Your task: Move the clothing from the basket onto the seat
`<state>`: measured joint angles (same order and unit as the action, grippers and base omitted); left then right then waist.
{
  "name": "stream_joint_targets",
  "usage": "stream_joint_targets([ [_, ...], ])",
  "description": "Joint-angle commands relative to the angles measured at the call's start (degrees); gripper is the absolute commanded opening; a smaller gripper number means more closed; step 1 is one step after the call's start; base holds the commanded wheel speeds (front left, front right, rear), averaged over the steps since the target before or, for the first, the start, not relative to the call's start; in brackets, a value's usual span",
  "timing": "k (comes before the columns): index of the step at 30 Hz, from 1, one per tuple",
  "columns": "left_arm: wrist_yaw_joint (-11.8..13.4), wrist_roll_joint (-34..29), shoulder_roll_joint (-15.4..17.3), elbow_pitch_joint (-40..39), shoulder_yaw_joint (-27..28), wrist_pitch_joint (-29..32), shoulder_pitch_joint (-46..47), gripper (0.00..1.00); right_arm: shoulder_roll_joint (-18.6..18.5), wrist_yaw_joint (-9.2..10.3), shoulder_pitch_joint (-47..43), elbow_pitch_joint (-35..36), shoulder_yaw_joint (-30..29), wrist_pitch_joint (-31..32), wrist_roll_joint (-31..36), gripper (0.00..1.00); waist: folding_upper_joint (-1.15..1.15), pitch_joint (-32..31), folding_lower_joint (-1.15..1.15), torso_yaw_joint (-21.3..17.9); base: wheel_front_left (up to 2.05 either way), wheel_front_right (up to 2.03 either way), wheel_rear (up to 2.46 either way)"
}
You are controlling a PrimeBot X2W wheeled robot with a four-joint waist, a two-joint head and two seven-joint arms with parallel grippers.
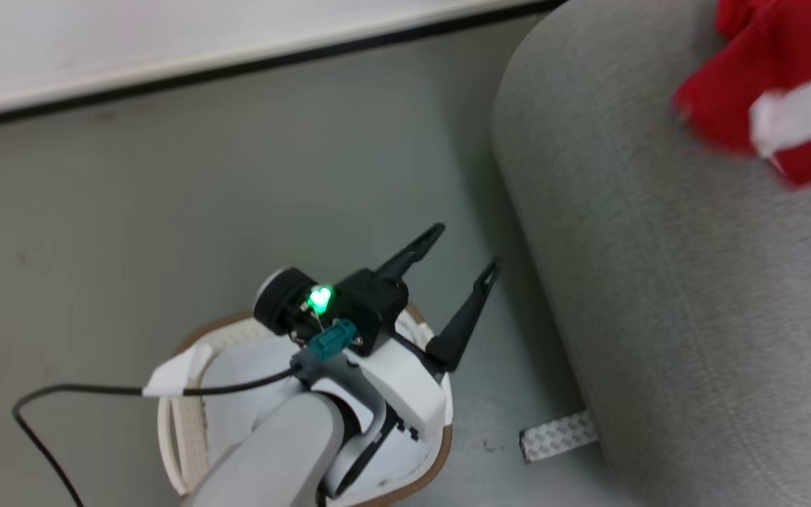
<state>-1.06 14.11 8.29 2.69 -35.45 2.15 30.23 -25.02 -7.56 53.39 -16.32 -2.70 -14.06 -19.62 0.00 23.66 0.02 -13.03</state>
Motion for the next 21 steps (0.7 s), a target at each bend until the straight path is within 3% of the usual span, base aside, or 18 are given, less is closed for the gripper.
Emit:
stream_joint_targets([
  [1, -0.3, -1.0, 0.7, -0.1, 0.3, -0.4, 1.5, 1.0, -1.9, 0.15, 4.5, -2.4, -2.9, 0.6, -0.1, 0.0, 0.0, 5.5, -0.02, 2.4, 0.0, 0.0, 0.0],
  [7, -0.4, -1.7, 1.2, -0.2, 0.6, -0.9, 4.1, 1.0, -7.6, 0.15, 17.3, -11.3, -14.5, 1.8, 2.1, 0.0, 0.0, 9.9, -0.02, 3.2, 0.0, 0.0, 0.0],
  [12, -0.4, -1.9, 1.5, -0.8, 0.4, -0.5, 5.4, 1.0, -10.9, 0.15, 19.1, -21.4, -21.5, 3.2, 9.9, 0.0, 0.0, 13.7, -0.02, 3.8, 0.0, 0.0, 0.0],
  [19, 0.4, -2.6, 2.0, -1.8, 0.0, 0.2, 5.8, 1.0, -6.7, 0.15, 14.4, -34.4, -33.4, 0.2, 18.2, 0.0, 0.0, 18.5, -0.02, 5.2, 0.0, 0.0, 0.0],
  [21, 0.5, -2.7, 2.3, -1.9, -0.1, 0.4, 5.7, 1.0, -4.5, 0.15, 13.3, -36.7, -35.0, -0.3, 19.6, 0.27, 0.0, 19.1, -0.02, 5.4, 0.0, 0.0, 0.0],
])
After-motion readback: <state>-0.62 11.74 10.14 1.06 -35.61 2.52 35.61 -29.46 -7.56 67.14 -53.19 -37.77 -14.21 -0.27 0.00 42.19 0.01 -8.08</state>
